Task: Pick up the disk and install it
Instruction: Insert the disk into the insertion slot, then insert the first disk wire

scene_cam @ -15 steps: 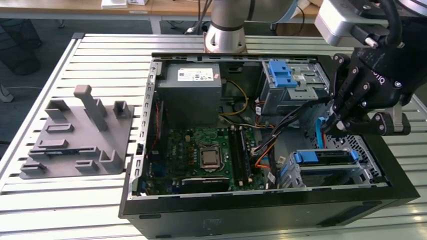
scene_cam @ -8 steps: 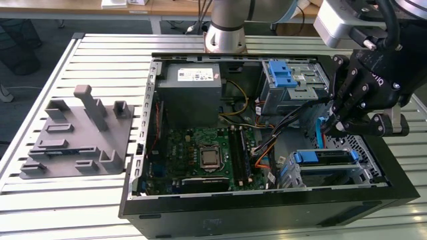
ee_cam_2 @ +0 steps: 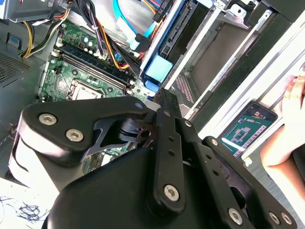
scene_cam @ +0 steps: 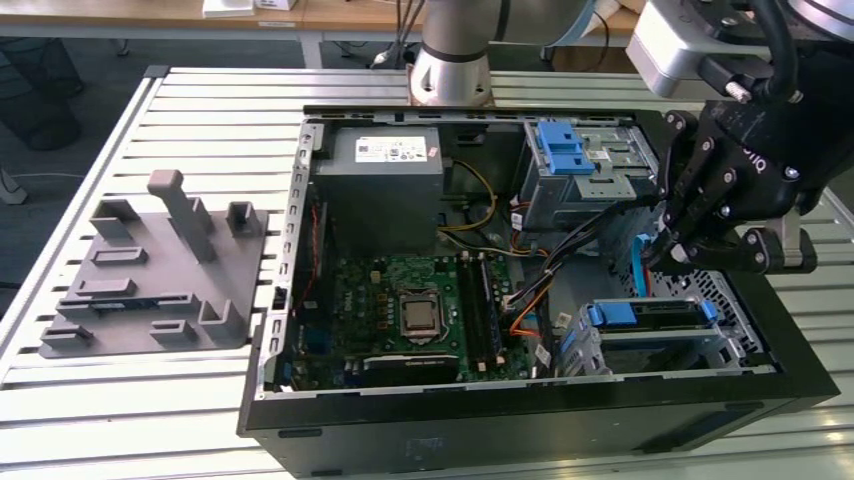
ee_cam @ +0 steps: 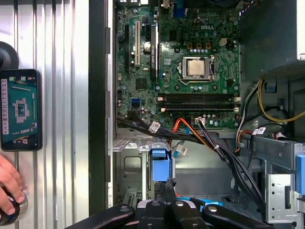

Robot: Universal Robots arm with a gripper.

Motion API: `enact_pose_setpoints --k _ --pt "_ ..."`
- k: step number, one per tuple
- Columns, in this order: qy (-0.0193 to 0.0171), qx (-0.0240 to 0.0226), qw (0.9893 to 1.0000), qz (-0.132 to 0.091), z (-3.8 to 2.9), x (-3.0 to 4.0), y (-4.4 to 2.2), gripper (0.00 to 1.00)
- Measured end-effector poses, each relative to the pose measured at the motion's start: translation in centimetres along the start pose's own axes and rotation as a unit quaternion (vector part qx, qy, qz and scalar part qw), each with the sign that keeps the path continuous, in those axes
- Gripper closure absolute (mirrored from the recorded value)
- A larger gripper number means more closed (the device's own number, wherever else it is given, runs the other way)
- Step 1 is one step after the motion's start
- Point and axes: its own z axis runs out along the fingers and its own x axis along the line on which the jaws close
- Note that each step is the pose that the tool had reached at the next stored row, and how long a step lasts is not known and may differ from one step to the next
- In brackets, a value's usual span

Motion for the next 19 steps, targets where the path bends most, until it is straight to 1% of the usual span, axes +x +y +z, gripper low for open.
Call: enact_pose_setpoints --k 12,16,18,19 --pt "0.0002 0.001 1.0 0.0 2.06 0.04 -0.04 0.89" --pt "0.0003 0.001 1.0 0.0 2.15 0.04 -0.04 0.89" --pt "0.0002 0.001 1.0 0.0 2.53 0.05 -0.05 0.89" --pt "0.0002 0.001 1.0 0.0 2.53 0.04 -0.05 0.89"
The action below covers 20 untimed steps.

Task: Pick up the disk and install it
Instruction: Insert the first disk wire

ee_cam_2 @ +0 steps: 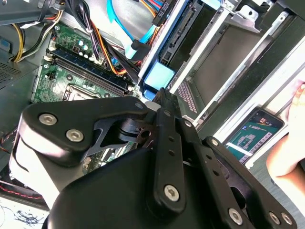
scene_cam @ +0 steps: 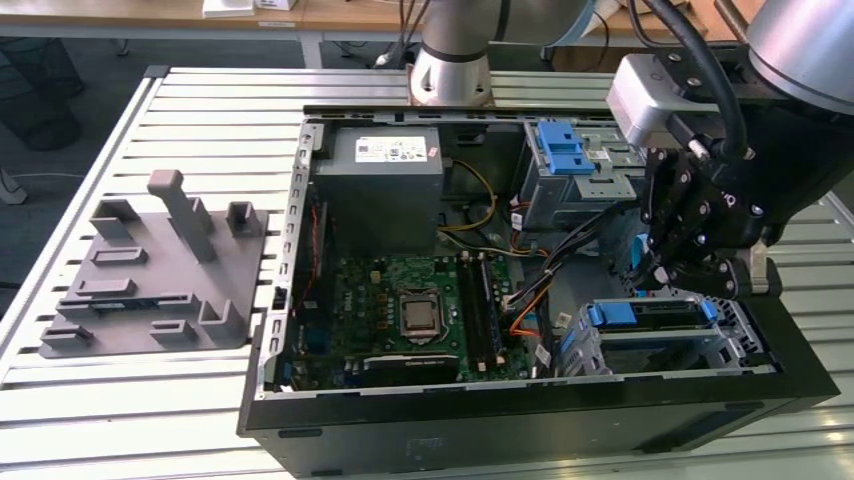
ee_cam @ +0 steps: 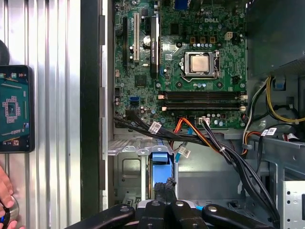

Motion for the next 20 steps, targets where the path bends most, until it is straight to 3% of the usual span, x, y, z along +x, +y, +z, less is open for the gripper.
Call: enact_pose_setpoints --k 9,11,15,20 --pt "0.0 0.0 1.0 0.0 0.02 0.0 -0.02 0.89" --pt "-0.0001 0.0003 1.0 0.0 0.03 0.0 -0.29 0.89" --pt "-0.0001 0.001 1.0 0.0 0.05 -0.07 -1.84 0.89" --pt "0.0 0.0011 1.0 0.0 0.7 -0.67 -4.11 0.89"
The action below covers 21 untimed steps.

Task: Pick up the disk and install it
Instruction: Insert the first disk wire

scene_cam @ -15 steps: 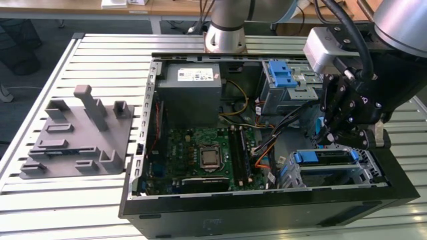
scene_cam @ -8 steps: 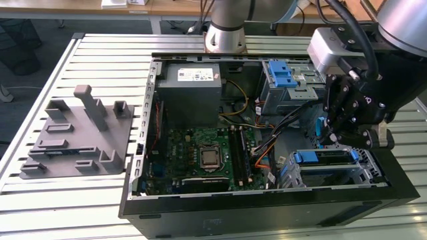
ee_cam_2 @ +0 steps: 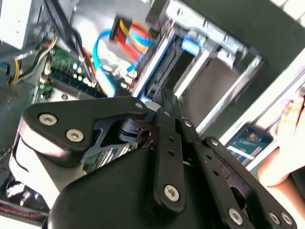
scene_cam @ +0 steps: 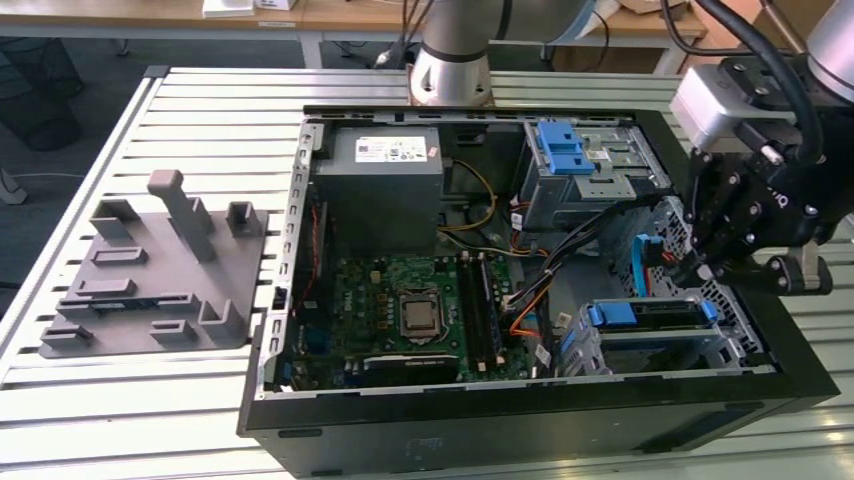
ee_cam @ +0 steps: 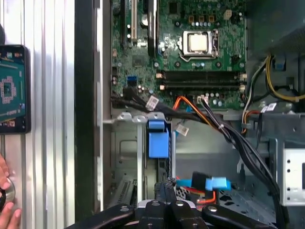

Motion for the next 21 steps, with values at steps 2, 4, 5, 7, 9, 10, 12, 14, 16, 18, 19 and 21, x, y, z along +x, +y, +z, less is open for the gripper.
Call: enact_pose_setpoints --k 2,4,5,7,9,10,12,14,16,18,19,21 --pt "0.0 0.0 1.0 0.0 0.18 -0.52 -0.43 0.89" --pt "0.0 0.0005 1.0 0.0 0.26 -1.13 -0.47 0.89" --pt "-0.0001 0.0009 1.0 0.0 0.31 -1.45 -0.46 0.89" --pt "-0.0001 0.0025 1.0 0.0 0.46 -1.88 -0.45 0.89" --pt "-0.0003 0.0062 1.0 0.0 0.61 -1.99 -0.45 0.89" --pt "-0.0004 0.0082 1.0 0.0 0.64 -1.99 -0.45 0.89" --pt "-0.0003 0.0085 1.0 0.0 0.63 -1.99 -0.45 0.89" --pt "-0.0002 0.0085 1.0 0.0 0.63 -1.99 -0.45 0.89" --pt "-0.0003 0.0085 1.0 0.0 0.63 -1.99 -0.45 0.89" --pt "-0.0003 0.0088 1.0 0.0 0.65 -2.0 -0.45 0.89" --pt "-0.0003 0.009 1.0 0.0 0.66 -2.03 -0.45 0.83" --pt "-0.0003 0.0096 1.0 0.0 0.68 -2.1 -0.44 0.76"
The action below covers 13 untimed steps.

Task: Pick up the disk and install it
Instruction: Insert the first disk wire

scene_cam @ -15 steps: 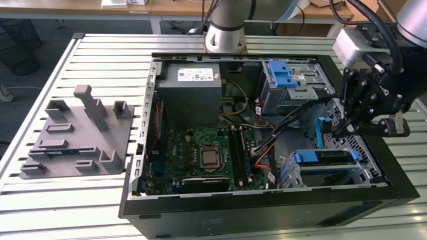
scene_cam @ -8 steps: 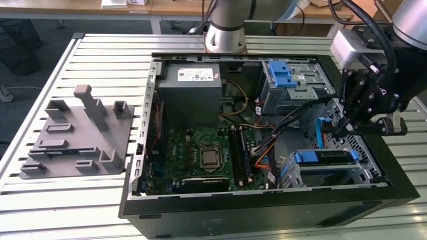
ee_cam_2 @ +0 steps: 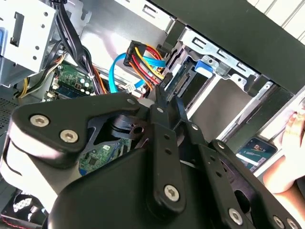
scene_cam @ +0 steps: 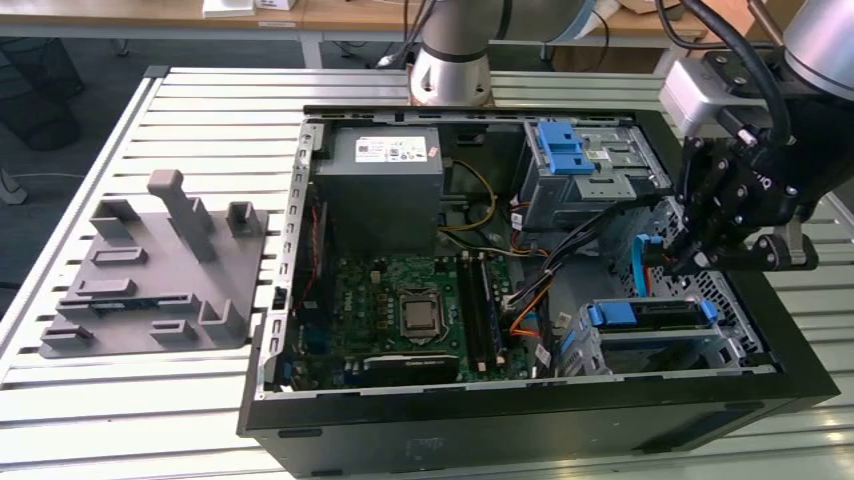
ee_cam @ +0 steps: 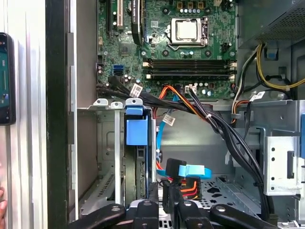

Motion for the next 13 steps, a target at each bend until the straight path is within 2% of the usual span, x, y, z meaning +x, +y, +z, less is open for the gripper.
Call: enact_pose_setpoints --k 5,6,13 --pt "-0.0001 0.0017 1.0 0.0 0.21 -0.09 0.02 0.75" --pt "-0.0001 0.002 1.0 0.0 0.25 -0.11 0.02 0.69" --pt "-0.0008 0.0043 1.0 0.0 0.86 -0.27 0.03 0.69"
